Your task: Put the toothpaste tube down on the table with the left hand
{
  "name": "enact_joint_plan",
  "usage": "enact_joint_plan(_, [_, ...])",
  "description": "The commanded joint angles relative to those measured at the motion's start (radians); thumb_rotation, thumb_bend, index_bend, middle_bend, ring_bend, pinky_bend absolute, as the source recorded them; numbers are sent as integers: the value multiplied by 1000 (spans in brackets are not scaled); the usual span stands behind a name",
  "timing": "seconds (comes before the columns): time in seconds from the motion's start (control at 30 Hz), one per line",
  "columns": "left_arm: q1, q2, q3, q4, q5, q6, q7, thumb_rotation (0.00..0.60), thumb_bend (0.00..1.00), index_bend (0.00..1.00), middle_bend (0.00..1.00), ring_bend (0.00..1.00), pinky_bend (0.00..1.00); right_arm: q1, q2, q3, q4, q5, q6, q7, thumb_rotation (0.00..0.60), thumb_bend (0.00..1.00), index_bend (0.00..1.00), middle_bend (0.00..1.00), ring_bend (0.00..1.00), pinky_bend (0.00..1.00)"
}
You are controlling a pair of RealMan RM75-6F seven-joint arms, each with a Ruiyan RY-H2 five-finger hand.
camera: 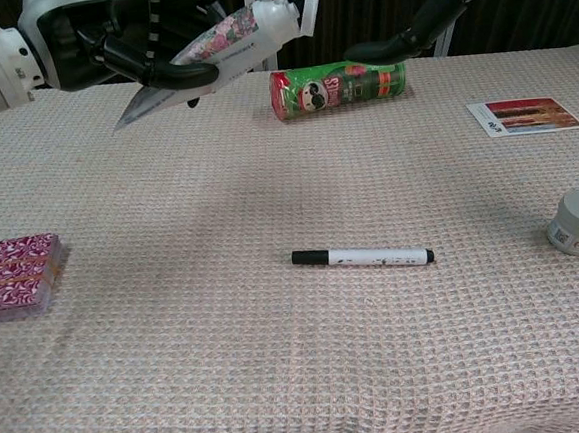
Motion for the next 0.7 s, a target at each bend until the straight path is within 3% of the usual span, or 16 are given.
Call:
enact_joint_plan(0.03, [-1,-2,6,12,7,11,-24,600,705,566,618,513,564,-4,0,-4,-1,-1,5,1,600,245,392,207,57,136])
enact_joint_plan(0.43, [-5,0,11,21,9,33,-99,600,705,566,618,512,563,-12,-22,-20,14,-17,22,10,600,246,392,206,57,135])
enact_joint_plan(0.7, [-9,0,17,39,23,62,-214,600,705,566,618,513,563,-16,-51,-22,40,-38,51,10,600,245,392,201,45,91])
